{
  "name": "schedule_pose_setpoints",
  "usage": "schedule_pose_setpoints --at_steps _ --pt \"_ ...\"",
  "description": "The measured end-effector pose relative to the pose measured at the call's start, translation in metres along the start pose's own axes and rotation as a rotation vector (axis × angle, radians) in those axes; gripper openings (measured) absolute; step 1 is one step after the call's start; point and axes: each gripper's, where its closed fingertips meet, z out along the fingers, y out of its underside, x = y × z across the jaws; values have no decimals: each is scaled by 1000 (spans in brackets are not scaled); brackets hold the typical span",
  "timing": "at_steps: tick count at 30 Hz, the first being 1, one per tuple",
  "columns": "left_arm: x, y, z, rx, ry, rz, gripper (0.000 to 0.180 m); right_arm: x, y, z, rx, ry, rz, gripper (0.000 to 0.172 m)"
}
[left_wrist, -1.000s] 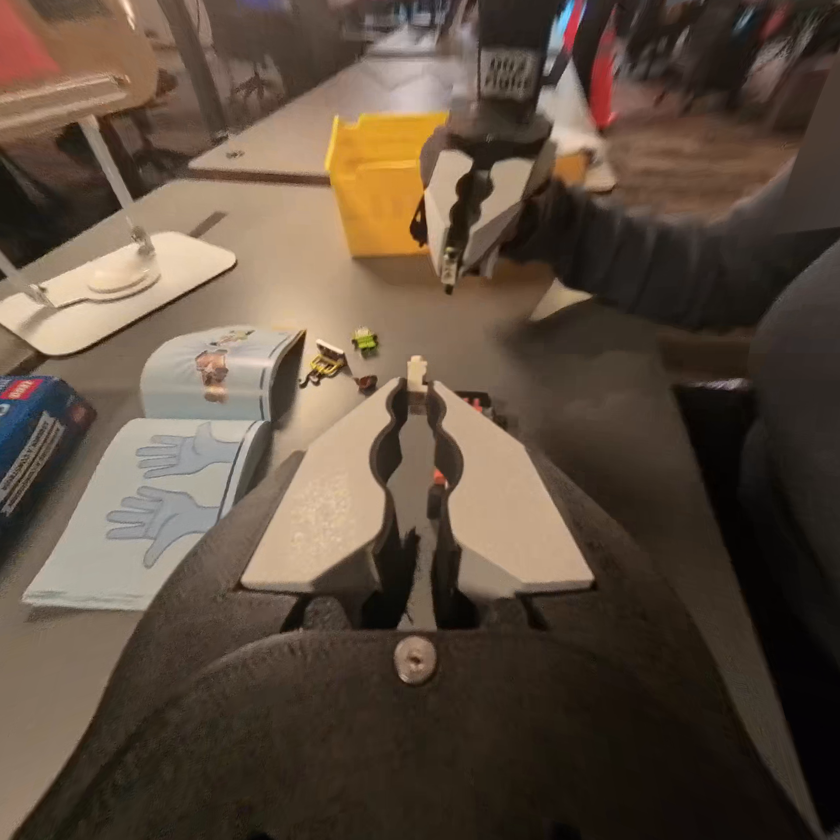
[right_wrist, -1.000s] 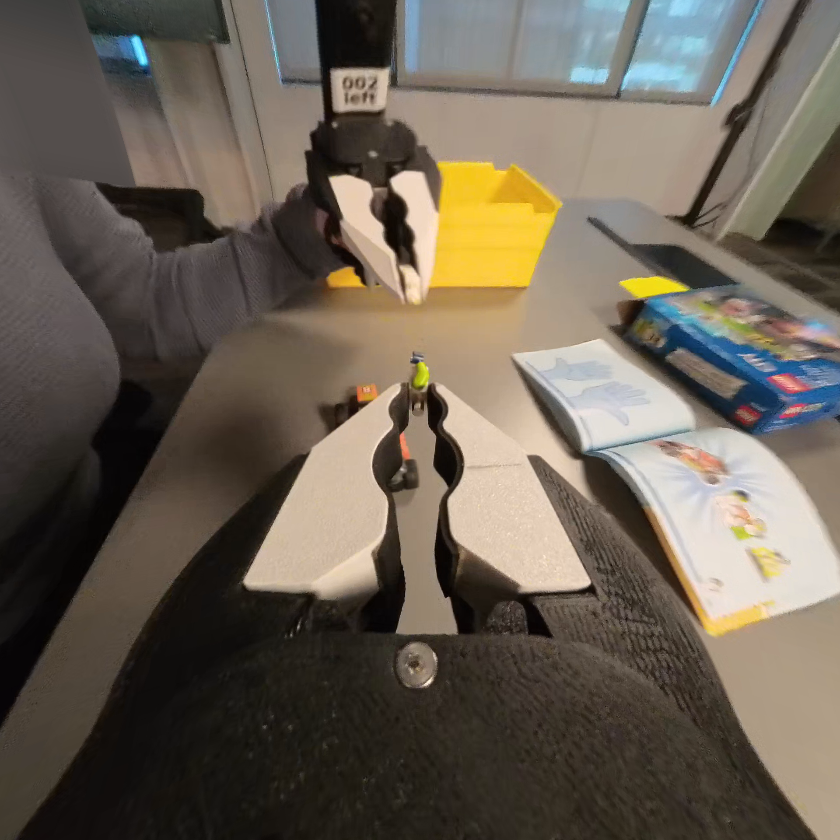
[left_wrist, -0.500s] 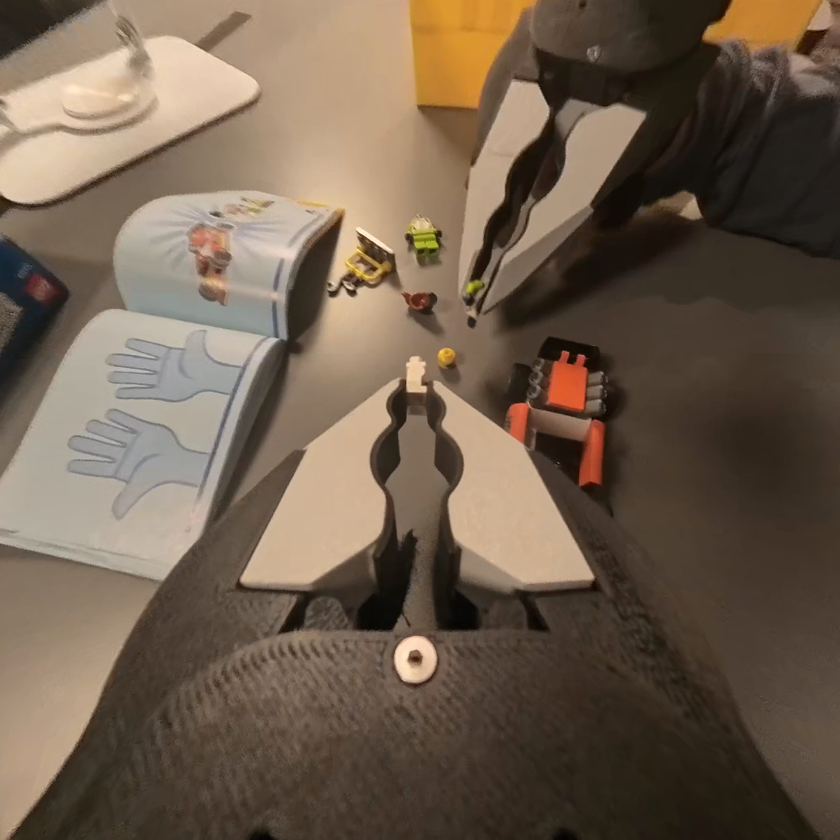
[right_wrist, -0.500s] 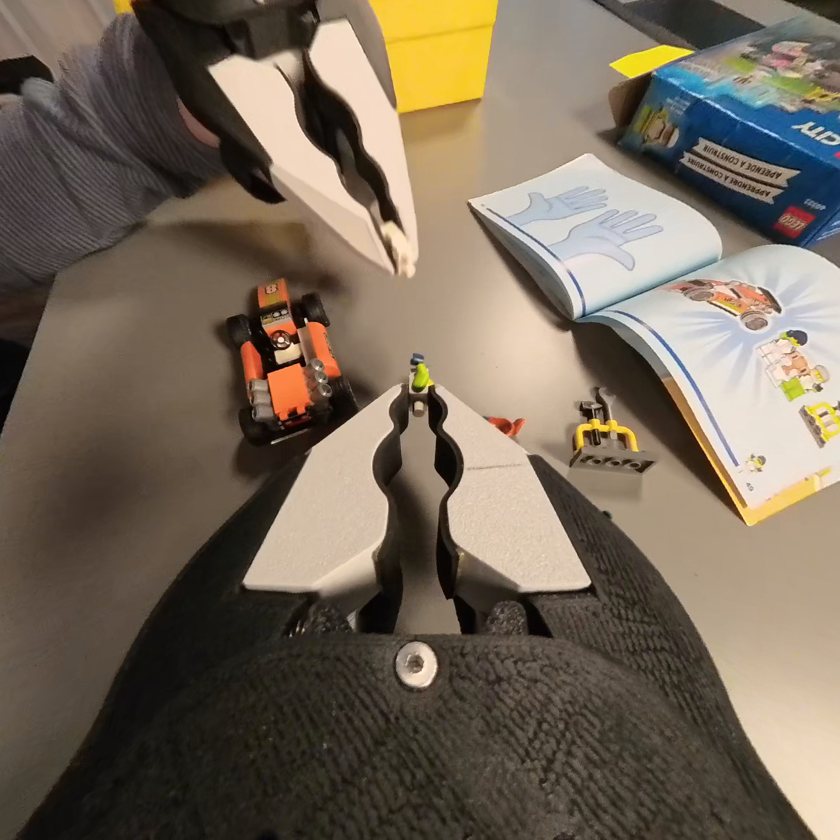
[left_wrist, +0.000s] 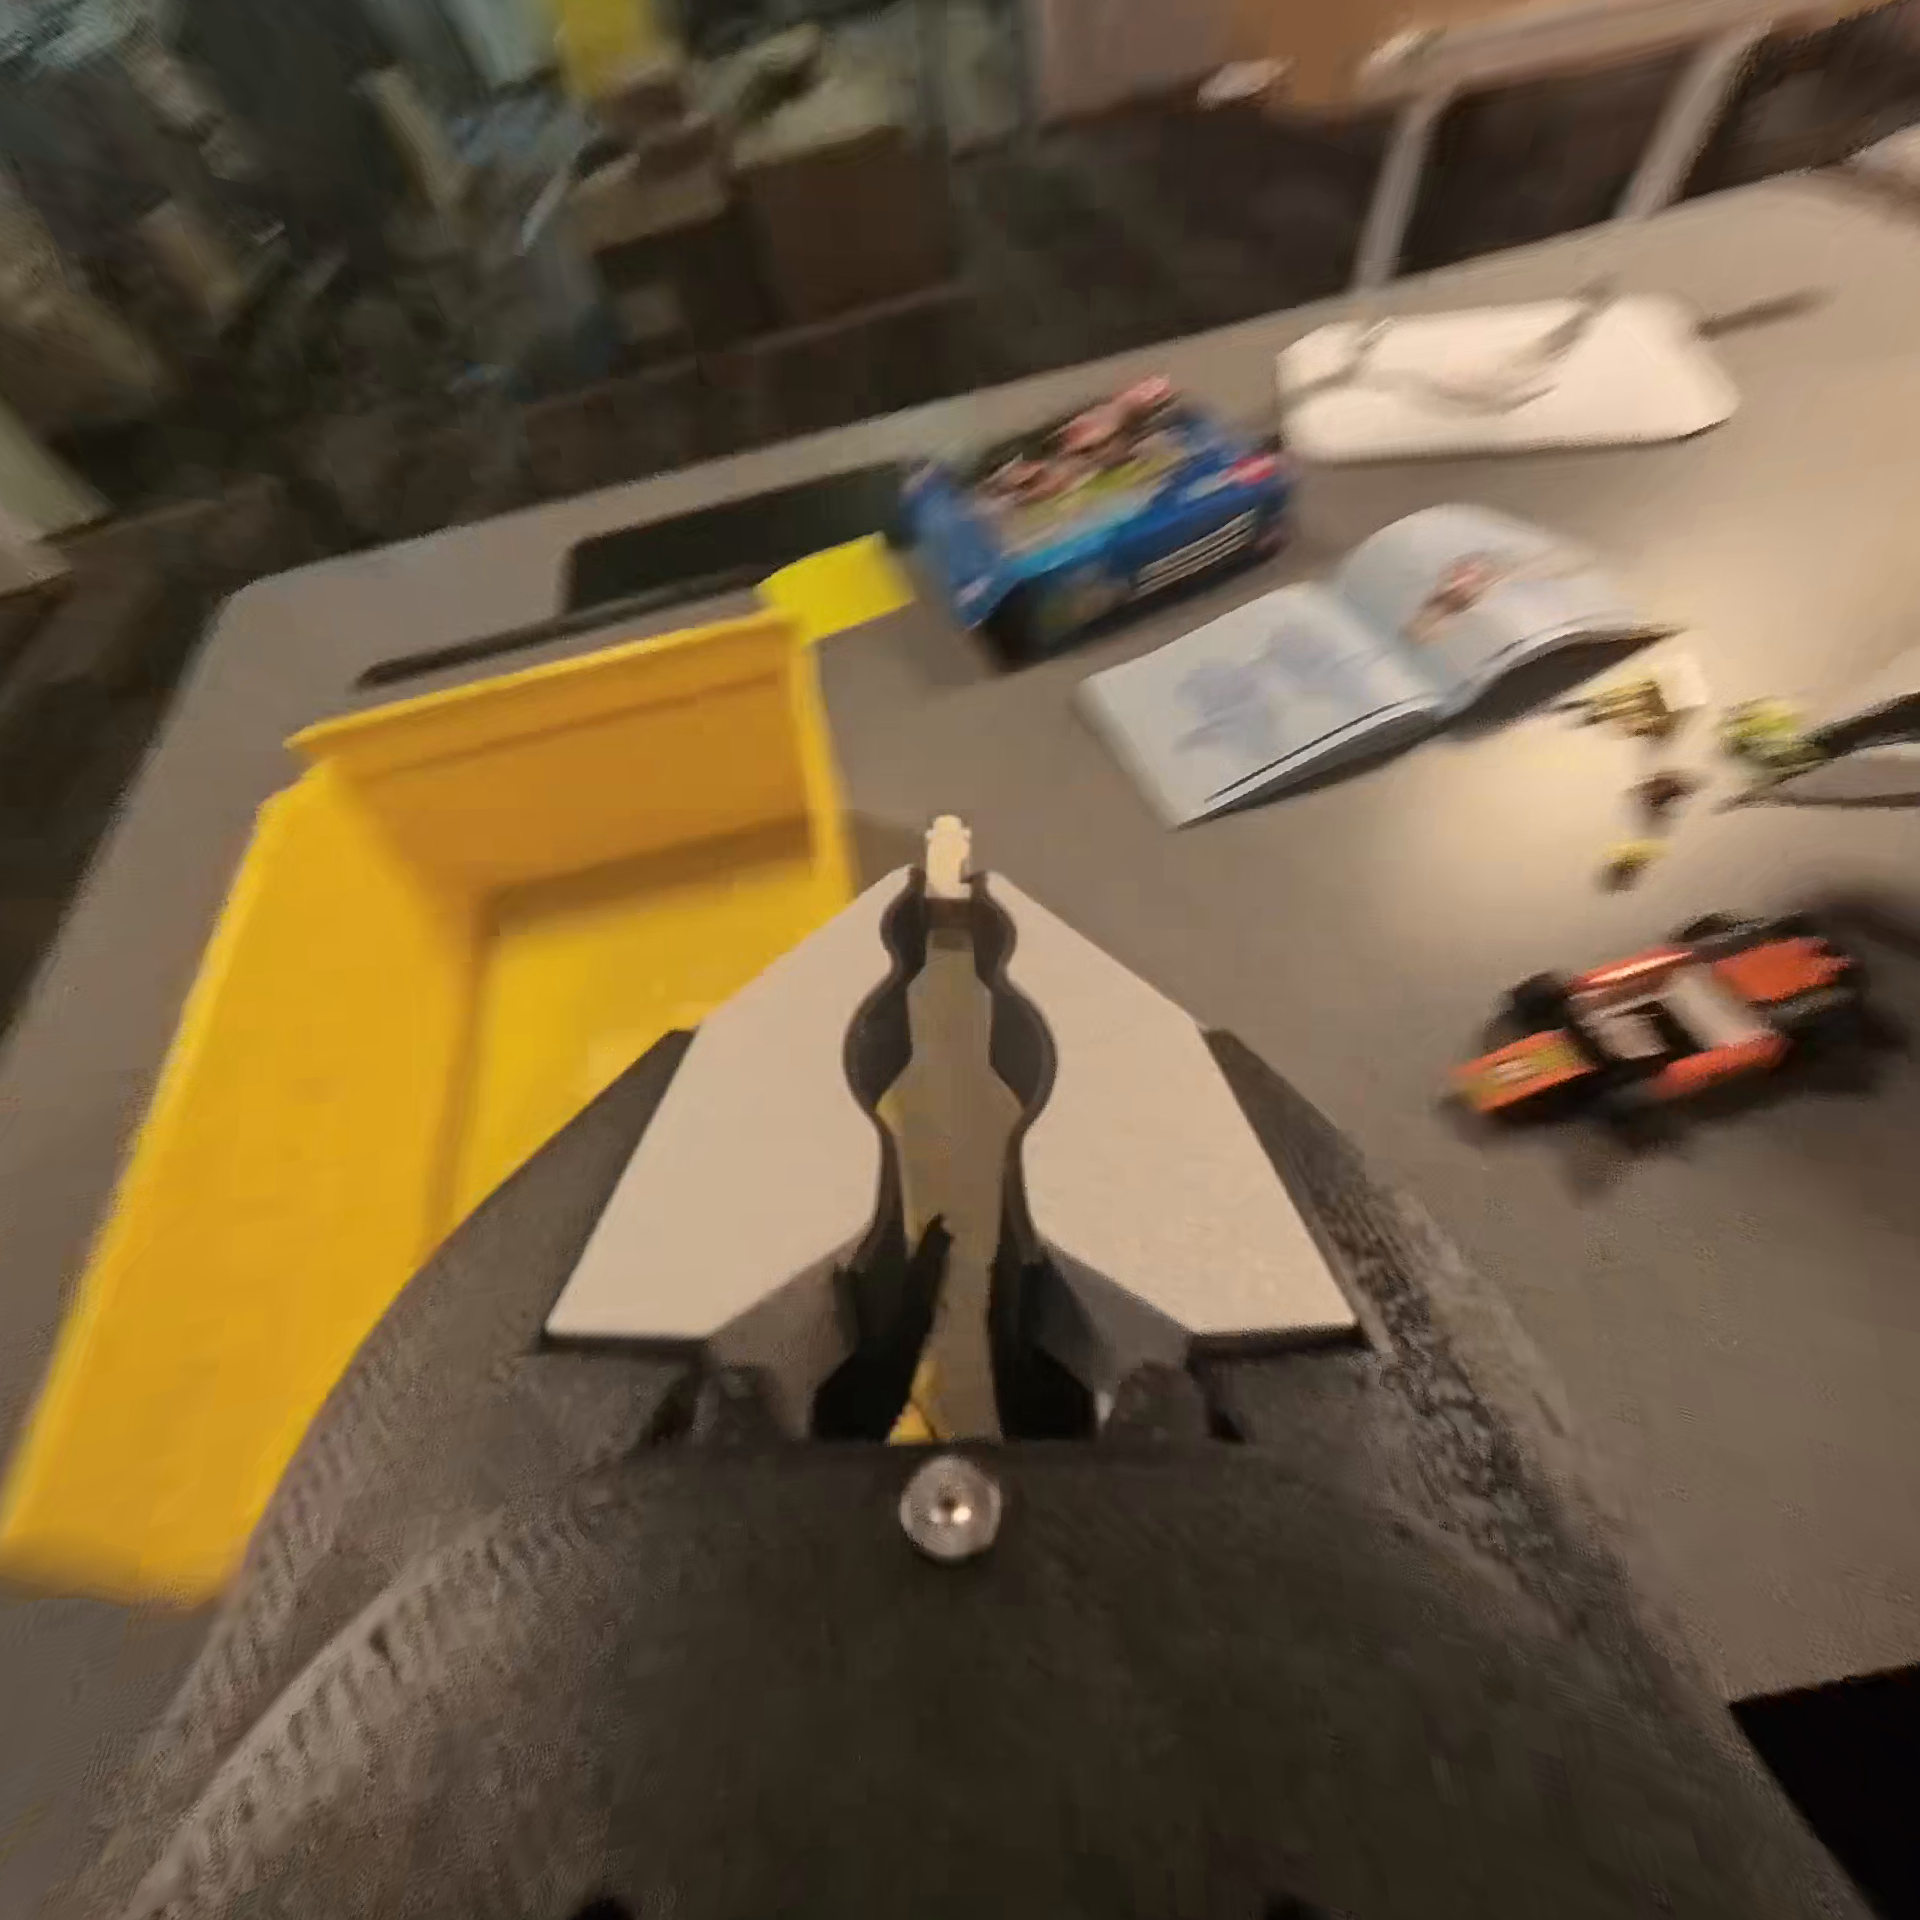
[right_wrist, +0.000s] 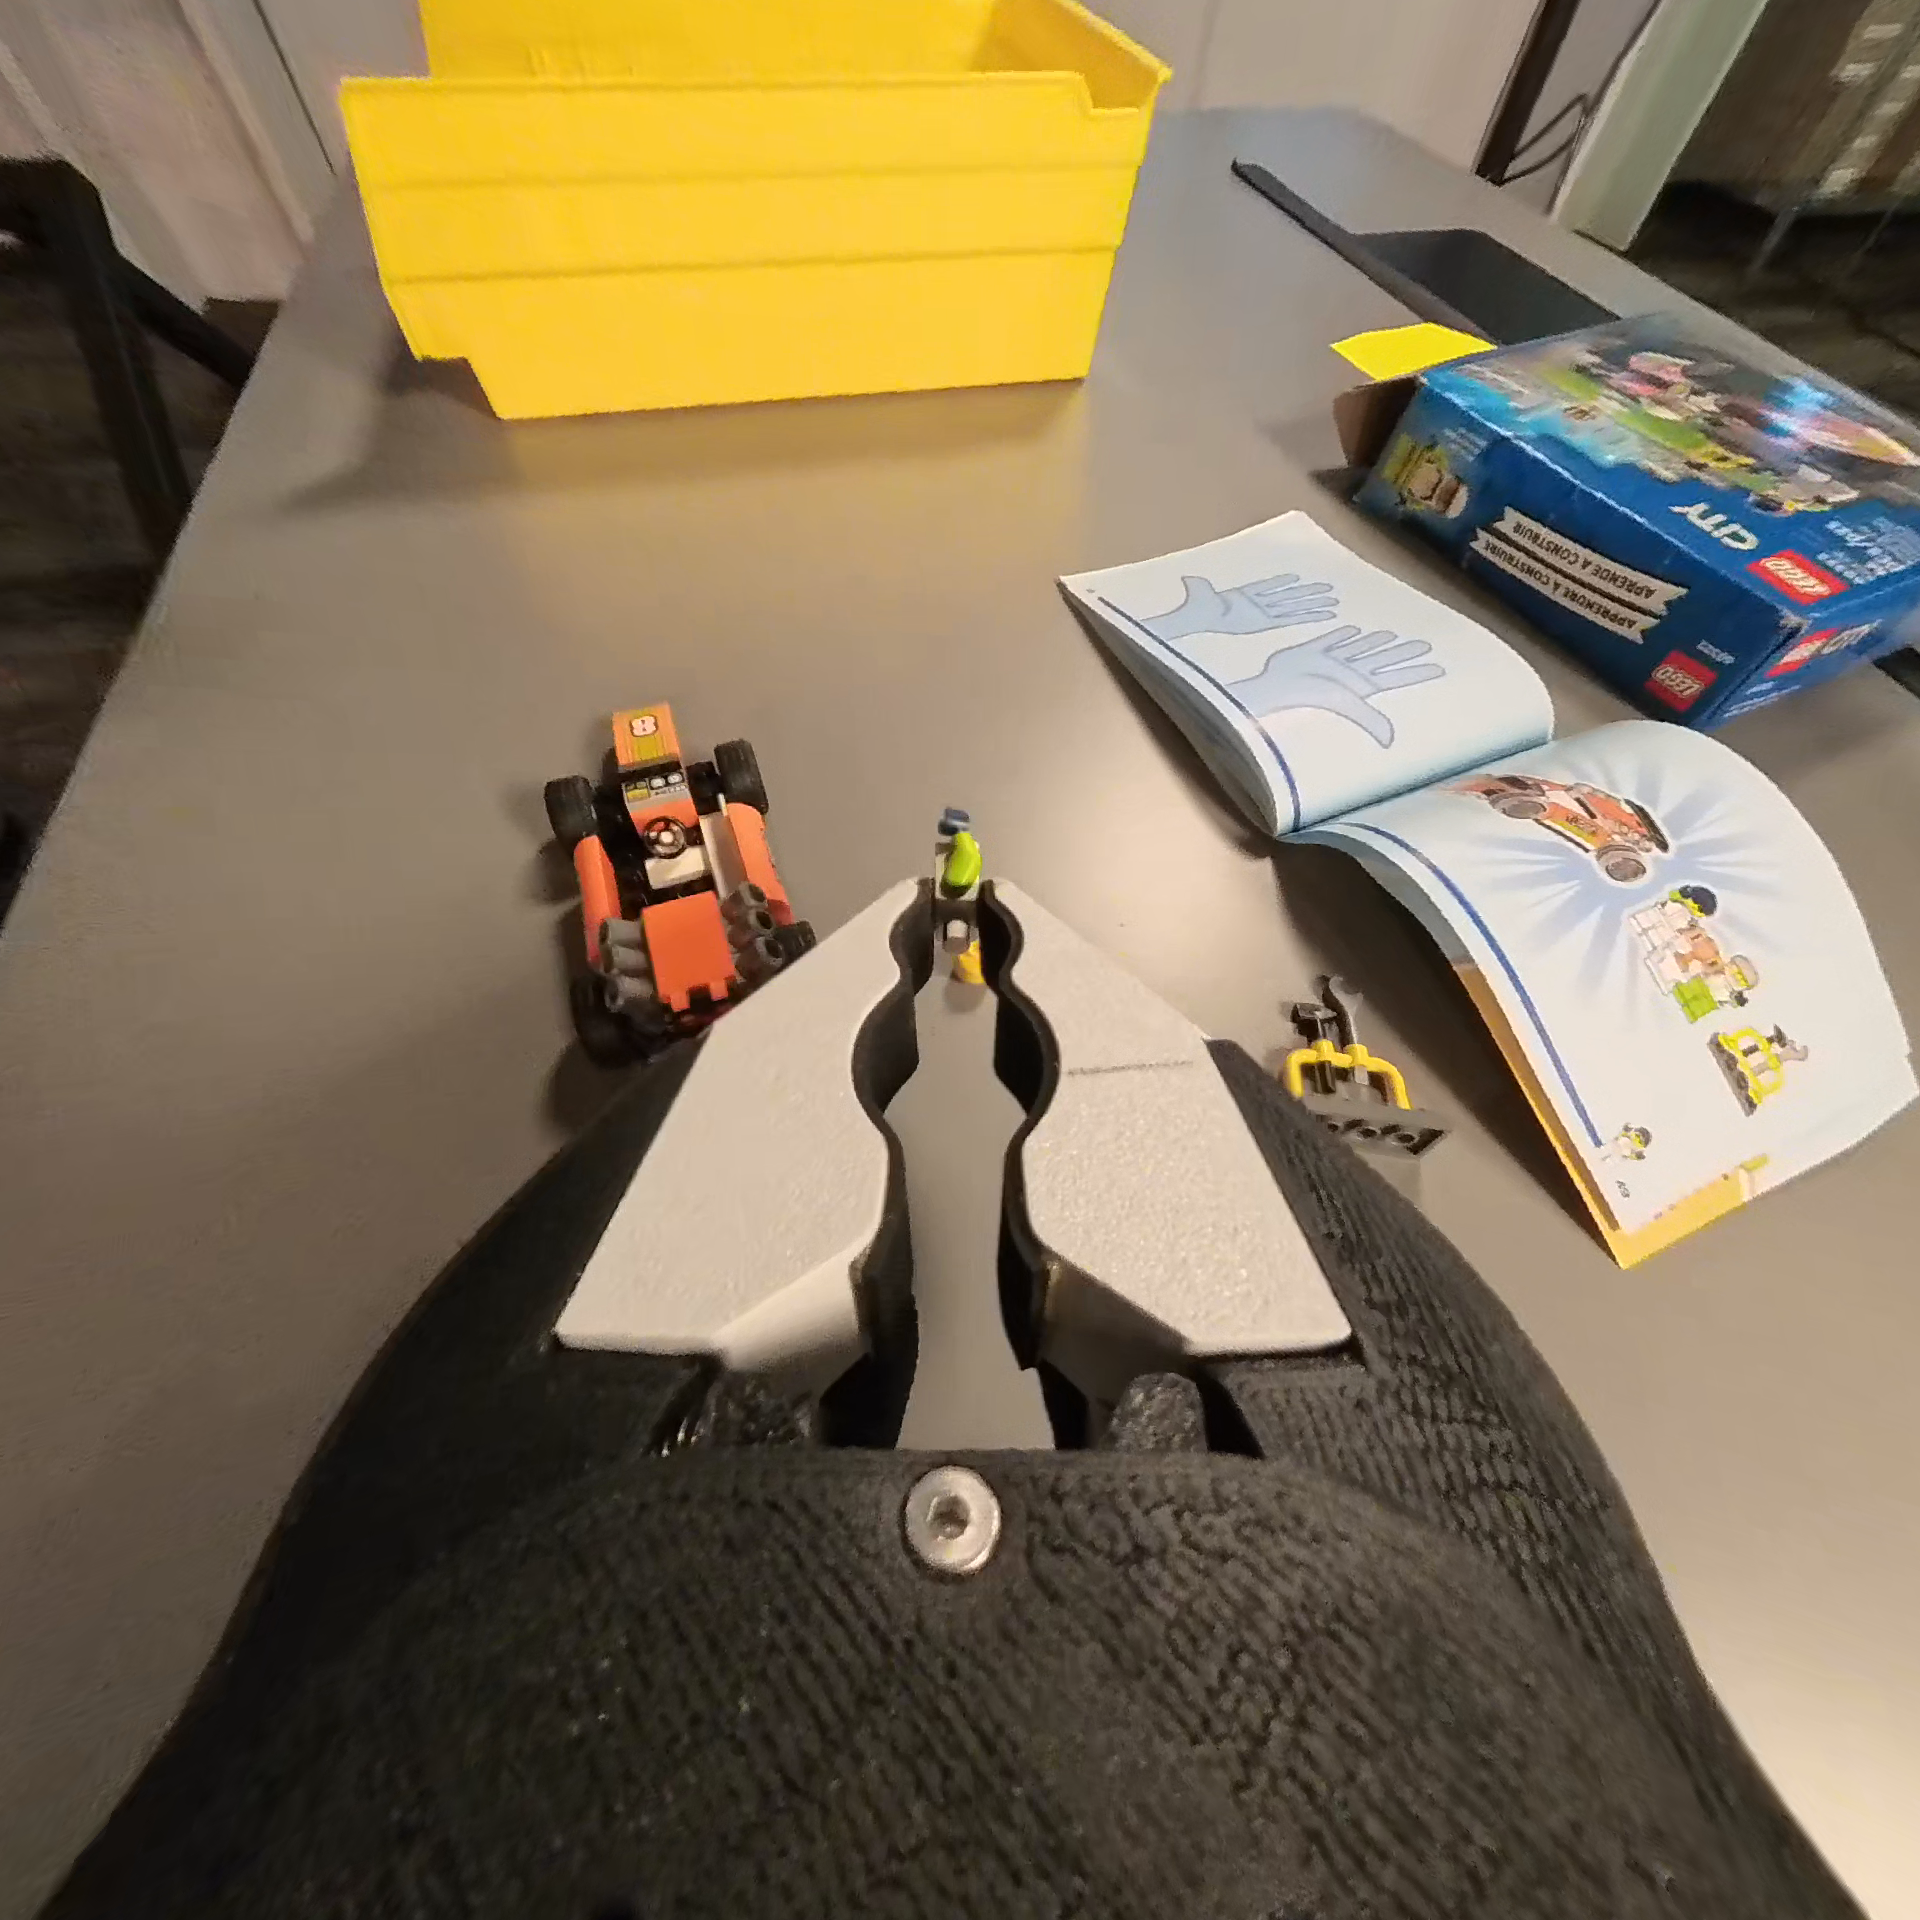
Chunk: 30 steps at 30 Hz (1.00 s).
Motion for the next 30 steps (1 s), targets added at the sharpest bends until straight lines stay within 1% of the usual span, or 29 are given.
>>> schedule_pose_setpoints --at_steps 2,4,6,9,10,13,16,17,19,21,23,24,25,26,27,28,29,30 --pt "-34 26 -5 -120 -114 -31 6 -1 0 0 -9 13 -25 6" --pt "-55 54 -3 -229 -147 -86 6 -1 -2 -1 -4 16 -27 6" --pt "-65 81 6 -330 -114 -161 6 0 -3 -2 5 17 -23 6" --pt "-67 116 19 -476 -34 -257 6 0 -2 -2 8 13 -12 6" --pt "-69 124 23 -512 -23 -273 8 0 -1 -1 6 14 -10 6" --pt "-67 141 29 -613 21 -295 28 1 0 -2 5 14 -6 6" --pt "-72 145 32 -636 -7 -279 36 2 -1 -3 11 18 -2 6" --pt "-75 142 31 -622 -34 -275 38 3 -2 -3 19 21 -3 6" --pt "-88 124 25 -532 -157 -245 46 1 -9 -5 59 4 17 6" --pt "-90 85 11 -344 -277 -164 50 -5 -20 -8 131 -55 88 6" --pt "-72 36 -5 -122 -324 -12 54 -10 -31 -12 210 -138 185 6" --pt "-54 14 -11 -26 -311 86 60 -12 -35 -14 245 -183 235 6" --pt "-29 -6 -12 47 -255 202 61 -14 -39 -17 275 -226 285 6" --pt "3 -20 -11 103 -164 317 64 -16 -43 -19 305 -270 332 6" --pt "36 -31 -9 154 -70 398 66 -19 -47 -21 333 -321 373 6" --pt "73 -37 -6 199 51 464 66 -22 -51 -24 359 -369 407 7" --pt "112 -37 -3 242 185 535 69 -26 -54 -26 376 -418 436 6" --pt "145 -34 1 276 289 594 70 -31 -56 -28 383 -467 459 6"
